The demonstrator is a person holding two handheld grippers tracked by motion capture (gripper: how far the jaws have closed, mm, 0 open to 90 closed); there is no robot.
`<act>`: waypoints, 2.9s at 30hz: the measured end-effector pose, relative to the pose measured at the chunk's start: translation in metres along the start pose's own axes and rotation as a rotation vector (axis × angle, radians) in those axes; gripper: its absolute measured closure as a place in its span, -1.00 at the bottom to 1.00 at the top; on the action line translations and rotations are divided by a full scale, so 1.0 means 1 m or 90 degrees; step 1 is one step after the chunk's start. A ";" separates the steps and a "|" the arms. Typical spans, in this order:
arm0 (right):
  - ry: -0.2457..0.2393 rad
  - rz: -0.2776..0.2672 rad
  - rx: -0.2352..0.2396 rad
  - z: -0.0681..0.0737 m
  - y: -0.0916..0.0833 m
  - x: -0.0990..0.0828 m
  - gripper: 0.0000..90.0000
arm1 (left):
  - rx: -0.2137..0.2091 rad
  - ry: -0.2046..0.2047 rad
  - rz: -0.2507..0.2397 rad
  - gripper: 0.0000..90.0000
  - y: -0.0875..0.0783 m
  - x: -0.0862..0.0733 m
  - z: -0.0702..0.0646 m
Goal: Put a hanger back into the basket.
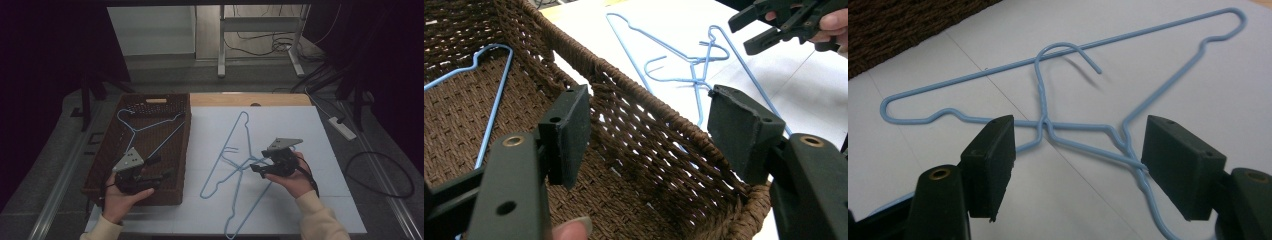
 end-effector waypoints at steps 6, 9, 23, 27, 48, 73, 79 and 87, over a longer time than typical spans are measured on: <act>-0.008 0.029 0.013 0.001 0.018 0.011 -0.33 | 0.001 0.003 0.000 -0.24 0.000 0.000 0.000; -0.008 0.041 0.018 0.002 0.027 0.015 -0.33 | 0.001 0.004 0.000 -0.24 -0.001 0.000 -0.001; -0.009 0.099 0.035 0.003 0.067 0.025 -0.31 | 0.002 0.007 0.002 -0.25 0.000 0.000 -0.001; -0.008 0.115 0.033 0.003 0.077 0.026 -0.29 | 0.003 0.007 0.000 -0.25 -0.001 0.000 0.000; -0.036 0.197 0.017 0.007 0.102 0.026 0.43 | 0.005 0.005 -0.005 -0.25 -0.005 0.001 0.002; -0.031 0.084 0.006 0.017 0.060 0.042 0.91 | 0.003 0.006 -0.002 -0.26 -0.004 0.002 -0.001; -0.038 0.037 0.001 0.020 0.042 0.042 0.92 | 0.001 0.008 0.000 -0.26 -0.003 0.003 -0.003; -0.039 0.009 0.002 0.020 0.029 0.041 0.92 | -0.007 0.008 0.007 -0.26 0.001 0.005 -0.010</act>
Point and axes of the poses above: each handheld gripper's, and its own axes: y roughly forward along the jaws, x roughly out of its top, z roughly to its left, the point moved 5 cm from there along y, roughly forward along the jaws, and after that the axes turned 5 degrees about x, right-handed, at the moved point
